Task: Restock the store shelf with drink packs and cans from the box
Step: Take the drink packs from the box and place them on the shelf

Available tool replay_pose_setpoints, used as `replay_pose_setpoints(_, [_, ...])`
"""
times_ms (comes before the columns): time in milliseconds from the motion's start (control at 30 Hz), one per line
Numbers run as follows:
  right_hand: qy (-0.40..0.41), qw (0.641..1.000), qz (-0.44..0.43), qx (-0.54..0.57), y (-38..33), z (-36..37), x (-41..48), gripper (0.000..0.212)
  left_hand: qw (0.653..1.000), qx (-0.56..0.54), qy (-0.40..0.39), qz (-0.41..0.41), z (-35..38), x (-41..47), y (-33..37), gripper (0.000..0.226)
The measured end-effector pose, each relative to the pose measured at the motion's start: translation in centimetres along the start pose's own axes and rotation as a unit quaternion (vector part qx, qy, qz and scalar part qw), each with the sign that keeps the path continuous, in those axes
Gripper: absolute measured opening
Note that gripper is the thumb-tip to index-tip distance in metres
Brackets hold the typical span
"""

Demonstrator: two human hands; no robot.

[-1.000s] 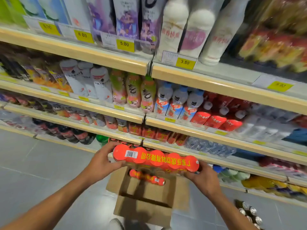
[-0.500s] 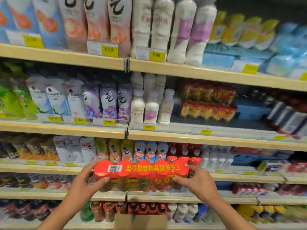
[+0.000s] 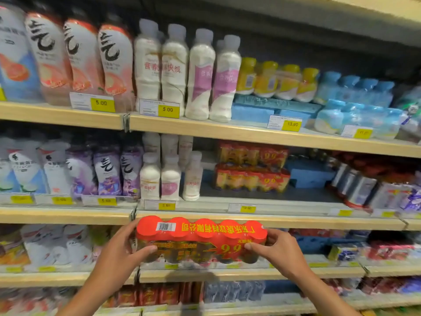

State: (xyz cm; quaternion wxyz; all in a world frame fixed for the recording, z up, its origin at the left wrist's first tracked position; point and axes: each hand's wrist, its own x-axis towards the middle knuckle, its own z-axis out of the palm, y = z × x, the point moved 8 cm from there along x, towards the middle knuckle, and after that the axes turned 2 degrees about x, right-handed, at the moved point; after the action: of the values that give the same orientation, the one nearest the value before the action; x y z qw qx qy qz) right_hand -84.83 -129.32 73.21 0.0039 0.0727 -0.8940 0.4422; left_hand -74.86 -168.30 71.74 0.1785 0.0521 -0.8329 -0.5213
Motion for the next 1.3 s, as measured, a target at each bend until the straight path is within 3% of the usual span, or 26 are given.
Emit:
replay_pose_setpoints(367, [0.051,0.996,-0.057,0.049,2.9,-14.5,10.0,0.047,0.997,0.036,0.037,0.052,11.3,9.6,9.6,0.063])
replay_pose_setpoints(567, [0.069,0.994,-0.079,0.036,4.4,-18.7,14.2,0.047,0.997,0.019,0.043,0.068,15.5,13.3,12.6,0.06])
replay_pose_setpoints(733, [0.07,0.995,-0.062,0.039,6.9,-19.9,16.6,0.055,0.998,0.044,0.034,0.007,18.5,16.0,11.9,0.072])
replay_pose_setpoints(1000, [0.05,0.998,-0.042,0.01,9.2,-18.5,17.9,0.07,0.99,0.136,0.028,-0.021,19.8,17.6,10.9,0.04])
replay_pose_setpoints(1133, [0.017,0.999,-0.048,-0.004,9.8,-16.8,17.8,0.067,0.988,0.152,-0.001,-0.032,20.0,17.2,9.4,0.048])
replay_pose_setpoints(1300, [0.009,0.999,-0.041,-0.035,10.0,-16.2,18.4,0.073,0.986,0.165,-0.011,-0.034,20.0,17.3,8.7,0.041])
